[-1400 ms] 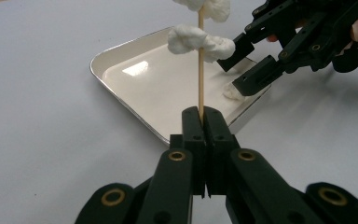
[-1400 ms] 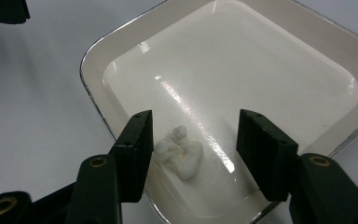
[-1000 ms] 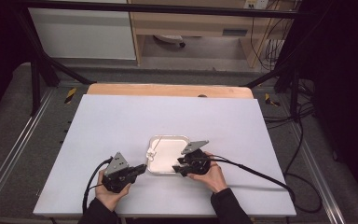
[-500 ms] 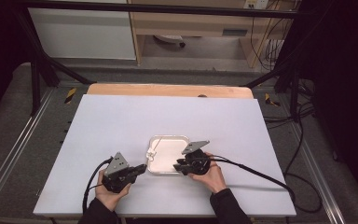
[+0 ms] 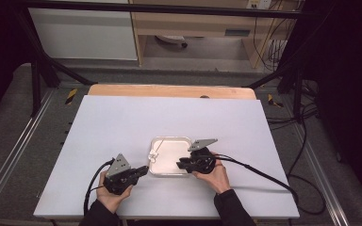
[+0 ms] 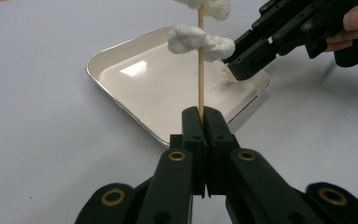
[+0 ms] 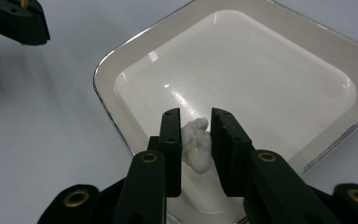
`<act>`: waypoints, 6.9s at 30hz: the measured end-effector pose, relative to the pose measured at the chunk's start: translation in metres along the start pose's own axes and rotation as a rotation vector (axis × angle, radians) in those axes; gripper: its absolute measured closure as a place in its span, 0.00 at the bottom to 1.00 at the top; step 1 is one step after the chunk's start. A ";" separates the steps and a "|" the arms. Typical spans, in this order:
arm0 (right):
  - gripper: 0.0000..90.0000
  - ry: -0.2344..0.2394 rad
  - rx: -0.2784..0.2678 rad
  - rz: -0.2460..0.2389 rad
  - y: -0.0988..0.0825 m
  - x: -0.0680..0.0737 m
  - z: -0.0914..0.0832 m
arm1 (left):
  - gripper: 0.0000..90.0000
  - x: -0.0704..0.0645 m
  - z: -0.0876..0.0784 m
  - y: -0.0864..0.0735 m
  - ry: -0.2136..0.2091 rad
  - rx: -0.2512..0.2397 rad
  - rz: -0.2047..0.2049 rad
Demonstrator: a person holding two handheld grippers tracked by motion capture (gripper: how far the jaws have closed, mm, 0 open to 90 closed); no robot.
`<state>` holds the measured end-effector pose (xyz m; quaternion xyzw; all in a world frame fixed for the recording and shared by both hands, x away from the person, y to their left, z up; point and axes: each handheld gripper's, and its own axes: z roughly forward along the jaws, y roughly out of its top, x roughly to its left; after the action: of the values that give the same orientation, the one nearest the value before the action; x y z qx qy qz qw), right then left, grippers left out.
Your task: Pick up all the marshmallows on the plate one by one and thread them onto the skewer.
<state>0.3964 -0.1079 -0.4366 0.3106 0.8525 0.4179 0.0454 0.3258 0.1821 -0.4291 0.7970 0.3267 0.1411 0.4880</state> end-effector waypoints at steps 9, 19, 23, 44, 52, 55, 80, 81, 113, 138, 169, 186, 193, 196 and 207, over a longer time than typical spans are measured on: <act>0.85 0.023 -0.058 0.017 0.009 -0.001 -0.015 | 0.99 -0.001 0.001 0.000 -0.008 -0.002 0.005; 0.86 0.017 -0.053 0.035 0.010 -0.005 -0.014 | 0.99 -0.002 0.001 0.000 0.002 0.008 0.006; 0.86 0.004 0.004 0.029 0.001 -0.005 0.002 | 0.99 -0.002 0.001 0.000 0.002 0.008 0.008; 0.86 -0.038 0.043 -0.032 -0.007 -0.002 0.009 | 0.99 -0.002 0.001 0.000 0.002 0.007 0.007; 0.87 -0.007 -0.025 -0.018 0.004 -0.002 -0.010 | 0.99 -0.003 0.001 0.000 0.000 0.009 0.011; 0.87 0.015 -0.073 -0.004 0.010 -0.002 -0.022 | 0.99 -0.003 0.002 0.000 -0.002 0.008 0.011; 0.87 0.156 -0.366 0.099 0.050 -0.010 -0.083 | 0.99 -0.013 0.006 0.001 -0.043 0.004 0.055; 0.87 0.162 -0.367 0.102 0.052 -0.009 -0.082 | 0.99 -0.013 0.006 0.001 -0.044 0.004 0.055; 0.89 0.290 -0.316 0.130 0.056 0.000 -0.052 | 0.99 -0.016 0.007 0.000 -0.041 0.020 0.105; 0.91 0.351 -0.251 0.106 0.049 0.007 -0.042 | 0.99 -0.020 0.010 0.000 -0.013 0.076 0.174; 0.93 0.362 -0.259 0.077 0.041 0.015 -0.032 | 0.99 -0.019 0.011 -0.001 -0.020 0.075 0.144; 0.94 0.375 -0.263 0.077 0.038 0.016 -0.028 | 0.99 -0.020 0.012 -0.001 -0.025 0.078 0.143; 0.94 0.368 -0.263 0.073 0.037 0.018 -0.028 | 0.99 -0.019 0.011 -0.001 -0.022 0.078 0.148; 0.94 0.376 -0.277 0.078 0.037 0.018 -0.027 | 0.99 -0.020 0.010 -0.001 -0.025 0.073 0.145; 0.94 0.368 -0.253 0.070 0.036 0.018 -0.024 | 0.99 -0.021 0.012 -0.002 -0.027 0.086 0.150</act>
<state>0.3911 -0.0975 -0.3915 0.2501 0.7759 0.5725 -0.0869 0.3156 0.1605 -0.4350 0.8412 0.2653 0.1522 0.4459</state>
